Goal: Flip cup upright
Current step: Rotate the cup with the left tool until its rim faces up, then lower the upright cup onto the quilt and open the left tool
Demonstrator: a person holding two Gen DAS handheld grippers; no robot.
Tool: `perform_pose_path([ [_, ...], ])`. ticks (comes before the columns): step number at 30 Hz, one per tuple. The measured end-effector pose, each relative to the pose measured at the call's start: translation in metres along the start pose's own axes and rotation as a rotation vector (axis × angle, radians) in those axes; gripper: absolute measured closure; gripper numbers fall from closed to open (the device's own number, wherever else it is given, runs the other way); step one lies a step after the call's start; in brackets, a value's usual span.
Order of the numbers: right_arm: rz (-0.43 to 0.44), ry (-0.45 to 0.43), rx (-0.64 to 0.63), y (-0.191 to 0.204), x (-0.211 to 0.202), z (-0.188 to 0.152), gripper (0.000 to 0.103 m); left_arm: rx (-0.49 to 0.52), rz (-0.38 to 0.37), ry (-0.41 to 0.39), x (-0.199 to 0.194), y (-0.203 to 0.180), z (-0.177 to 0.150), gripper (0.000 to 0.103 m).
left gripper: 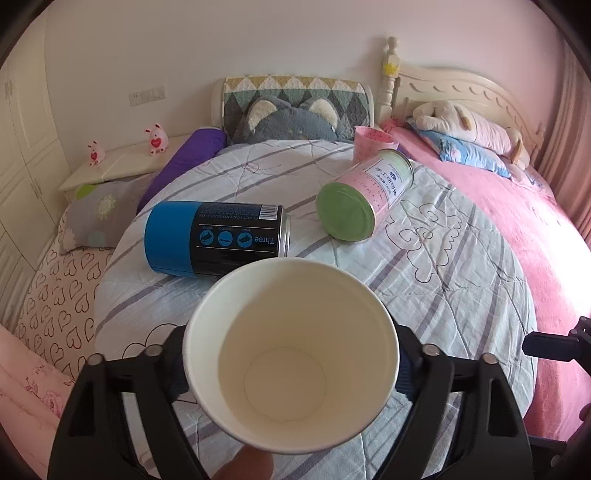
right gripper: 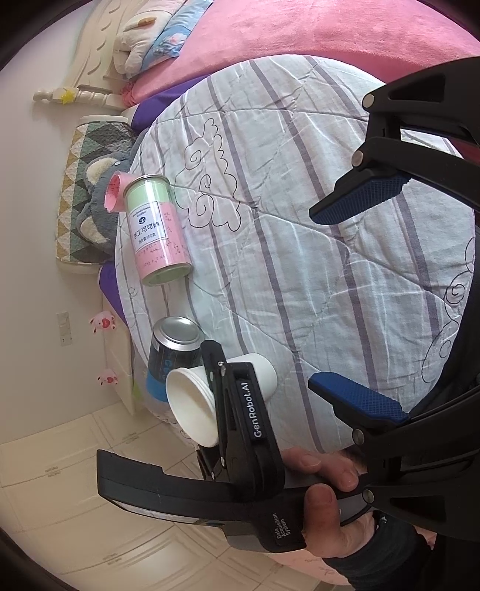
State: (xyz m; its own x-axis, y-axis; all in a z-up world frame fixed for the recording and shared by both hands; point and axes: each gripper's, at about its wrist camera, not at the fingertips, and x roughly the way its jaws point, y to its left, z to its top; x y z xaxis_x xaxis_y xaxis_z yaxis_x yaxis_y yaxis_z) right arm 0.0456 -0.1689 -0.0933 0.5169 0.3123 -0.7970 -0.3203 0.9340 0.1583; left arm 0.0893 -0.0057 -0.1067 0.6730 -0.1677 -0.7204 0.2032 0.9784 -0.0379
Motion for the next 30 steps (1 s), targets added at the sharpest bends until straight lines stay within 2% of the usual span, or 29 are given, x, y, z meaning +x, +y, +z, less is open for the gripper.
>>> perform_pose_path([
  [3,-0.002,-0.005,-0.005,0.003,-0.002,-0.001,0.020,0.001,-0.002,-0.013,-0.006,0.000,0.000,0.007],
  [9,-0.009,-0.019,-0.008,0.009,-0.010,-0.003,0.020,-0.004,0.003,-0.027,-0.015,0.003,0.001,0.000],
  [18,-0.028,-0.060,-0.005,0.016,-0.025,-0.003,0.020,-0.049,0.014,-0.041,-0.036,0.019,-0.002,0.000],
  [30,-0.043,-0.101,-0.006,0.028,-0.041,-0.006,0.020,-0.045,-0.019,-0.128,-0.082,0.020,-0.001,0.000],
])
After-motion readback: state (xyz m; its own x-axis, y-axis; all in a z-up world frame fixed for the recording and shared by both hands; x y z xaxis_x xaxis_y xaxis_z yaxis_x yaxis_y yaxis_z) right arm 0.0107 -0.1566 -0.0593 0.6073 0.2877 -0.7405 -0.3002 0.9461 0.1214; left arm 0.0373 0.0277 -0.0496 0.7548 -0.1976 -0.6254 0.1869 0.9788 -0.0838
